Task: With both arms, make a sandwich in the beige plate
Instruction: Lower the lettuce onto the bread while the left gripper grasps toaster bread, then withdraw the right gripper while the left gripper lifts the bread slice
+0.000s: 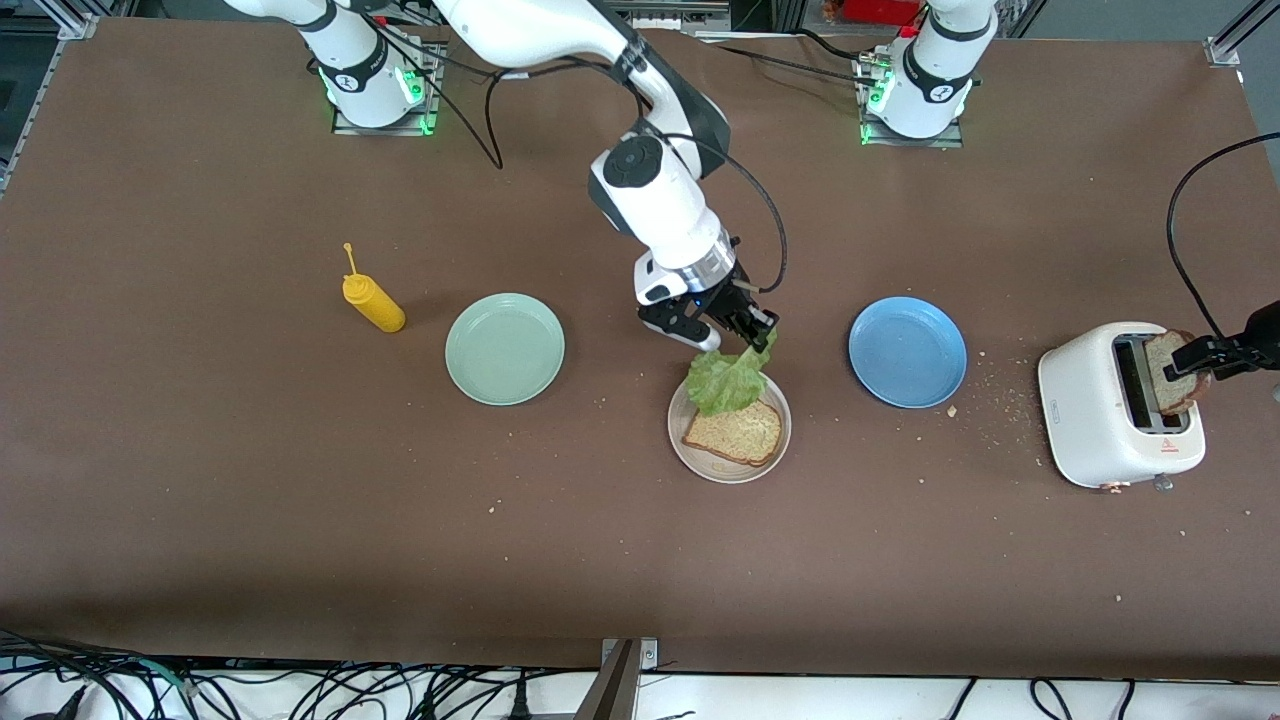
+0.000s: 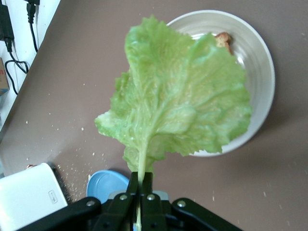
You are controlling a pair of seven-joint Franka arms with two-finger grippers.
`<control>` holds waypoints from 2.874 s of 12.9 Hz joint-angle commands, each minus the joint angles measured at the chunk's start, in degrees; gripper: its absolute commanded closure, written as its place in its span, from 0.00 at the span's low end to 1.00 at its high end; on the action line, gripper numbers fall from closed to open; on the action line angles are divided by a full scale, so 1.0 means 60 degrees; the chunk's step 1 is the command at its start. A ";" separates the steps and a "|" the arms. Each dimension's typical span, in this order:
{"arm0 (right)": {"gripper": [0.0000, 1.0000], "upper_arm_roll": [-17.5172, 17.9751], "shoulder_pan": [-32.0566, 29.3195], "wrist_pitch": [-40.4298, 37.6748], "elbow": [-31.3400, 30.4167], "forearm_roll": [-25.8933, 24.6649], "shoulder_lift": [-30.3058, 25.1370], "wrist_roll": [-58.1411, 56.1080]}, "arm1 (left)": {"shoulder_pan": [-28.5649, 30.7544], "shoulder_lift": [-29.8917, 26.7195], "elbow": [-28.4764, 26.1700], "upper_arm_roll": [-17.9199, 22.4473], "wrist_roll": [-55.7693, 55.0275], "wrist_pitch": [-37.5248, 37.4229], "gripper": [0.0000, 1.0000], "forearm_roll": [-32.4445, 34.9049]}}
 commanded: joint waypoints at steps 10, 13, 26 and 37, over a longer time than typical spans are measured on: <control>1.00 0.0397 -0.0457 0.1420 0.0731 0.0187 0.1559 -0.2587 | 0.0093 -0.0524 -0.0139 -0.0181 0.0423 0.0005 1.00 -0.0212; 0.56 0.0397 -0.0472 0.1450 0.0849 0.0172 0.1559 -0.2646 | 0.0078 -0.0920 0.0021 -0.0575 0.0407 -0.0420 1.00 -0.0095; 0.02 -0.1532 -0.0648 -0.5762 0.0381 0.0128 -0.1455 -0.4588 | -0.0566 -0.0716 0.2321 -0.1162 0.0569 -0.3874 1.00 0.1502; 0.02 -0.7260 -0.0546 -1.1631 -0.2294 -0.0105 -0.4297 -1.3159 | -0.2672 0.0307 0.2600 -0.1880 -0.1813 -0.4947 1.00 -0.2419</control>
